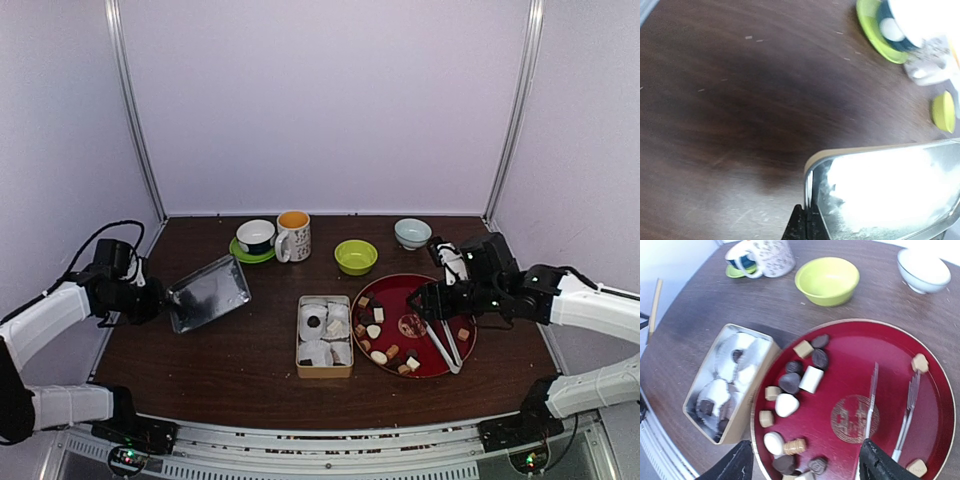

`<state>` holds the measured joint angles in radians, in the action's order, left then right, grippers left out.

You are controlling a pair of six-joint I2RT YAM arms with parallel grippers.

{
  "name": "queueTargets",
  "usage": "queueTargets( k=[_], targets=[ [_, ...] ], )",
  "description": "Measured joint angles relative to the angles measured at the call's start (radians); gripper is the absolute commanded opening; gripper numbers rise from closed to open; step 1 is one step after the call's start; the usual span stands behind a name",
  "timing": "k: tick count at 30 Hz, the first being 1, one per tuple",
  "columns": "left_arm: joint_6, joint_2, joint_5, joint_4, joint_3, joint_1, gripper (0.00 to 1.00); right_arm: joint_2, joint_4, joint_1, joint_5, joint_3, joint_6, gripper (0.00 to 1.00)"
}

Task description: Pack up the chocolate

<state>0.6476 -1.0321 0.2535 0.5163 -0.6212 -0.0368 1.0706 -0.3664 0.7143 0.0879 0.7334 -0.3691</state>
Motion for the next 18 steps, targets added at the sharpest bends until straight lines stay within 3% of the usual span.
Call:
queueTargets(
  k=[7,18],
  targets=[
    [-0.042,0.033,0.184,-0.114,-0.005,-0.026,0.00,0.001,0.006,0.050,0.075,0.112,0.064,0.74],
    [-0.054,0.080,0.237,-0.340,-0.005,-0.119,0.00,0.012,0.027,0.061,0.218,0.187,0.050,0.74]
  ],
)
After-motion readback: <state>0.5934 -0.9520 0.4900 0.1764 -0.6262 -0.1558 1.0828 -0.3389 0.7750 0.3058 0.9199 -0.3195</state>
